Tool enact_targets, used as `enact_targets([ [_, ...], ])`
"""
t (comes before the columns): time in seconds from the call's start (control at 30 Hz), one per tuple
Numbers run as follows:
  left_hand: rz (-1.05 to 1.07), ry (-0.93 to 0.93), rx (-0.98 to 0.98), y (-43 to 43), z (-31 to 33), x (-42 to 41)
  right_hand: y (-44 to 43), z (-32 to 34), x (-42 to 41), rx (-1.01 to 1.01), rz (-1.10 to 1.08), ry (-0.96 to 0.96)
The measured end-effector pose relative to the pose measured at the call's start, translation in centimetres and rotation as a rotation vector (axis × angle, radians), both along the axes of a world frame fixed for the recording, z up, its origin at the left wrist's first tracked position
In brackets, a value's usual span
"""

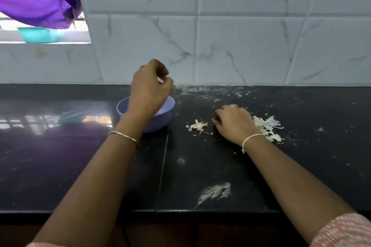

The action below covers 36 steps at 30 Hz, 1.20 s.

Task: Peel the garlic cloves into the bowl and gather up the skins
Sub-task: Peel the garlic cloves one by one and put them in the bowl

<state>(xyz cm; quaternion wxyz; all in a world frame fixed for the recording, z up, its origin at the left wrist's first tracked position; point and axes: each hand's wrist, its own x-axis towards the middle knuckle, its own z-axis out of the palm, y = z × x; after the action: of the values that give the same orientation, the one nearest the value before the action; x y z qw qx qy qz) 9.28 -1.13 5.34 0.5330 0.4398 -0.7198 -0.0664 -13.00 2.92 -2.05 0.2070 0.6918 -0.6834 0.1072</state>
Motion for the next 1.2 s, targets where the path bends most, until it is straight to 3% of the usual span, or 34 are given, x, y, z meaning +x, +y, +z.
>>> enact_targets([
  [0.1, 0.174, -0.495, 0.267, -2.3, 0.4, 3.6, 0.5, 0.5, -1.8, -0.030, -0.127, 0.003],
  [0.17, 0.205, -0.697, 0.381, -2.8, 0.1, 4.6, 0.7, 0.8, -2.4, -0.067, -0.148, -0.035],
  [0.33, 0.213, -0.665, 0.186, -2.1, 0.0, 3.0, 0.5, 2.5, -1.2, -0.079, -0.102, -0.028],
  [0.53, 0.386, -0.991, 0.171, -1.9, 0.5, 0.7, -1.3, 2.7, 1.3, 0.226, 0.237, -0.167],
  [0.73, 0.299, -1.004, 0.163, -3.2, -0.4, 1.0, -1.5, 2.3, 2.2, 0.259, 0.252, -0.142],
  [0.9, -0.036, -0.649, 0.272, -0.9, 0.4, -1.2, -1.1, 2.4, 2.4, 0.222, 0.270, -0.186],
  [0.97, -0.171, -0.606, 0.339, 0.6, 0.5, -2.3, -1.1, 2.2, 2.2, 0.220, 0.283, -0.205],
  [1.07, -0.238, -0.705, 0.421, 1.6, -0.6, -3.8, -1.4, 2.0, 1.5, 0.228, 0.300, -0.273],
  [1.2, -0.152, -0.838, 0.389, 1.1, -3.5, -5.5, -1.6, 2.2, 0.7, 0.254, 0.323, -0.476],
])
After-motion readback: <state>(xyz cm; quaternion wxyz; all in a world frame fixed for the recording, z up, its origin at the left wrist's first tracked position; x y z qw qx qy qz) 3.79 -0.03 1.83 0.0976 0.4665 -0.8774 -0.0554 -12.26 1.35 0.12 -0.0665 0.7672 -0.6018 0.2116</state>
